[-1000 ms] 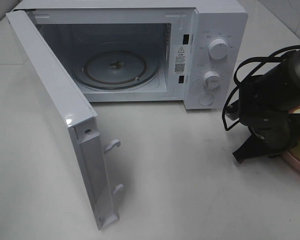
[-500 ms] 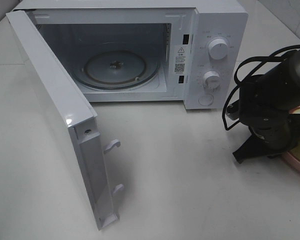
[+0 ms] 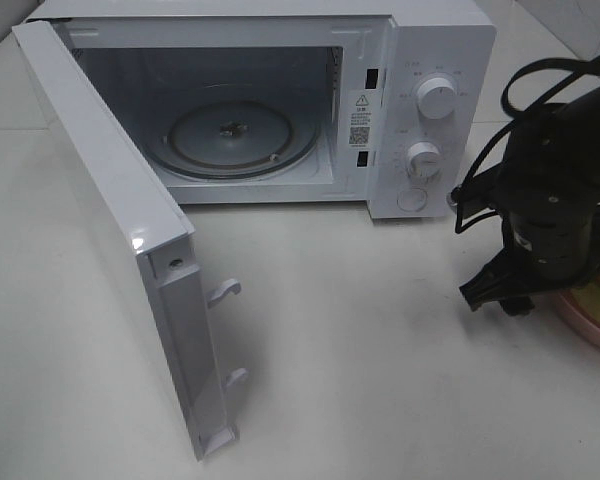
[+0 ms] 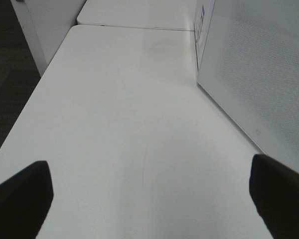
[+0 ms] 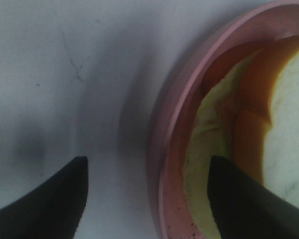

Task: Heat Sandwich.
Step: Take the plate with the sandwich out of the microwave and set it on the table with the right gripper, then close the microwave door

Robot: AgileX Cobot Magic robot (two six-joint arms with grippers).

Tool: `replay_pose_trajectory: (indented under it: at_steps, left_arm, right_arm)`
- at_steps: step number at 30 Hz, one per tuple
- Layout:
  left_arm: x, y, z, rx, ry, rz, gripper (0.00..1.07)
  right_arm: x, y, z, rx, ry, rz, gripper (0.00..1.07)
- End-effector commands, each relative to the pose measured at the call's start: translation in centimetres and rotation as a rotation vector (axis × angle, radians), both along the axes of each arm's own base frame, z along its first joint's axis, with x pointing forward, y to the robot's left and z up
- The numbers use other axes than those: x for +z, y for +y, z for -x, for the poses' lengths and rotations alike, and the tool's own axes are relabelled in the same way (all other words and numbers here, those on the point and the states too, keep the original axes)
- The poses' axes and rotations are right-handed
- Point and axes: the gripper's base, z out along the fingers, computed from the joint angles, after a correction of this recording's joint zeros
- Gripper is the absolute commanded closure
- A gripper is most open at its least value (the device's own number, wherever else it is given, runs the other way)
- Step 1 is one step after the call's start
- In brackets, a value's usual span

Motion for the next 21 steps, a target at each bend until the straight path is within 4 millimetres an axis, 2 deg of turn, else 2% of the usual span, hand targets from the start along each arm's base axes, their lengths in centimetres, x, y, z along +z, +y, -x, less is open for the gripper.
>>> replay_pose_trajectory:
  at_steps: [1,2,3,6,10,11,15,16,18,21]
  left_arm:
    - [-0.1,0.0,0.3,-0.002,-0.022,0.0,0.08]
    - [-0.1,0.0,0.3,-0.002,-0.022,0.0,0.08]
    - [-0.1,0.0,0.3,-0.002,-0.022,0.0,0.08]
    - [-0.1,0.0,0.3,-0.002,-0.022,0.0,0.08]
    - [-0.1,0.0,0.3,-0.002,-0.022,0.0,0.08]
    - [-0.1,0.0,0.3,-0.002,-0.022,0.0,0.08]
    - [-0.1,0.0,0.3,-0.002,-0.022,0.0,0.08]
    - [-0.1,0.0,0.3,-0.002,-0.022,0.0,0.08]
    - [-0.1,0.0,0.3,-0.002,-0.022,0.0,0.08]
    - [-0.1,0.0,0.3,-0.002,-0.022,0.0,0.08]
  right_arm:
    - [2.0,0.0,0.4,0.037,0.005,-0.024,0.34]
    - [3.2,0.0,0.7,0.06,0.0,-0.05,0.34]
    - [3.2,0.0,0.7,0.06,0.0,-0.05,0.34]
    - [5.2,0.0,1.6,0.124,0.026,-0.077,0.34]
    - [6.6,-0.1,2.5,0.148,0.05,-0.092,0.34]
    - [7.6,-0.2,3.0,0.158,0.045,-0.112,0.34]
    - [8.9,-0.2,3.7,0.159,0.016,-0.161,0.34]
    - [10.2,-0.2,4.2,0.152,-0.024,-0.203,0.34]
    - [10.6,-0.2,4.5,0.151,-0.04,-0.216,0.34]
    - [12.8,-0.5,5.6,0.159,-0.106,-0.262,0.34]
